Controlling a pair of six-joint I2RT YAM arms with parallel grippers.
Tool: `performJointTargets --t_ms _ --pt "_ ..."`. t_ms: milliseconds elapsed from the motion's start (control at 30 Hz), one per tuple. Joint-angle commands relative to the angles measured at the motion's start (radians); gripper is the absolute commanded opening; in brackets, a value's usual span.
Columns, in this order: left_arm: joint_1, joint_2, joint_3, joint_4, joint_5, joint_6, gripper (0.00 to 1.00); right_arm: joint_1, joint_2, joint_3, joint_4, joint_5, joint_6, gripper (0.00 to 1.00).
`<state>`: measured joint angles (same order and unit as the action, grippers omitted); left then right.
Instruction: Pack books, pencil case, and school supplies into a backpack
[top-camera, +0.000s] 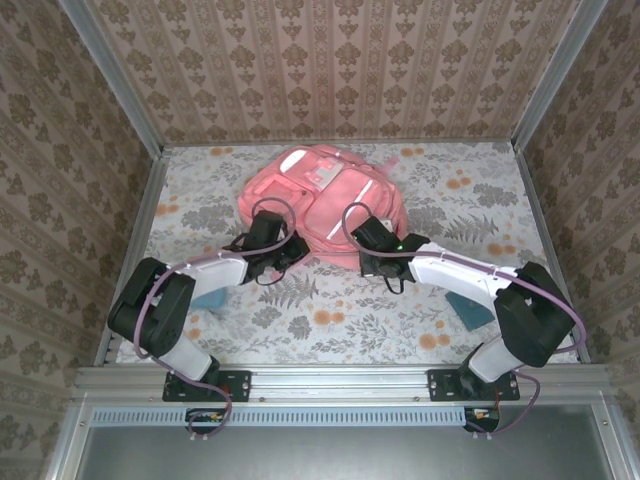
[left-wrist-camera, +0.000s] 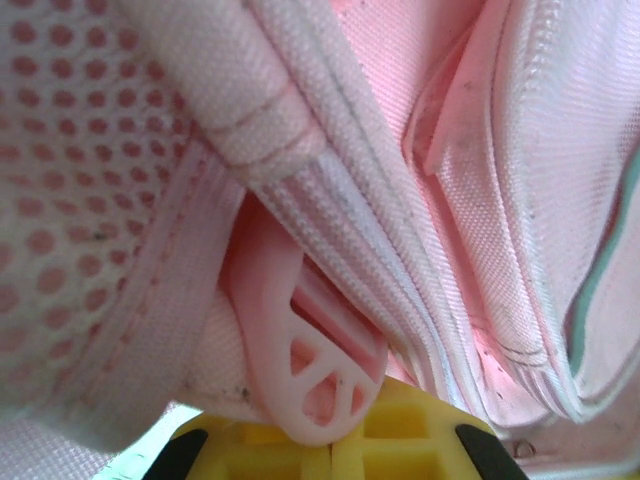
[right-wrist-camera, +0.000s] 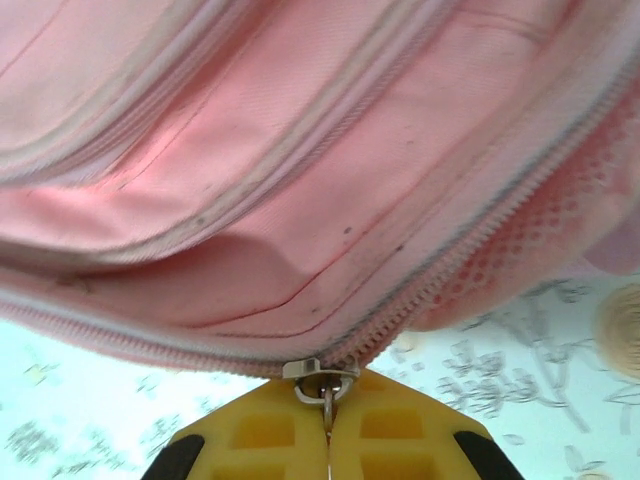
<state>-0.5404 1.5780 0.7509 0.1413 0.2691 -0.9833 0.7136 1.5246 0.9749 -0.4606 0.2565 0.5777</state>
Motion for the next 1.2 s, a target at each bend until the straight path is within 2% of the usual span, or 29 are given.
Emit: performJointTargets --t_ms 0,133,200,367,400,500,600,800,933,1167 --pt "0.051 0.035 0.106 -0.065 -0.029 0.175 0.00 0.045 -0.043 -0.014 0.014 -0.210 -0.018 0.00" --pt "0.074 0.095 0.197 -0.118 0.023 0.288 0.06 0.096 -0.044 -0.028 0.135 -0.389 0.019 0.00" --pt "0.077 0.118 0.230 -0.140 0.027 0.313 0.12 0.116 -0.034 -0.028 0.186 -0.426 0.057 0.00" --pt "0.078 0.076 0.230 -0.160 0.004 0.298 0.40 0.131 0.017 -0.021 0.280 -0.447 0.155 0.00" --pt "0.102 0.053 0.216 -0.173 -0.007 0.286 0.46 0.131 0.028 -0.014 0.284 -0.439 0.168 0.00" --pt "0.106 -0.050 0.162 -0.226 -0.042 0.241 0.56 0.130 0.052 0.014 0.277 -0.411 0.184 0.00" --pt "0.106 -0.154 0.073 -0.234 -0.029 0.158 0.60 0.131 0.073 0.042 0.276 -0.411 0.179 0.00" --pt "0.090 -0.263 -0.139 -0.028 0.098 -0.081 0.64 0.132 0.109 0.080 0.265 -0.437 0.162 0.00" --pt "0.034 -0.238 -0.184 0.112 0.148 -0.174 0.65 0.131 0.119 0.088 0.262 -0.451 0.156 0.00" --pt "-0.008 -0.126 -0.146 0.185 0.162 -0.209 0.65 0.133 0.127 0.096 0.251 -0.462 0.148 0.00"
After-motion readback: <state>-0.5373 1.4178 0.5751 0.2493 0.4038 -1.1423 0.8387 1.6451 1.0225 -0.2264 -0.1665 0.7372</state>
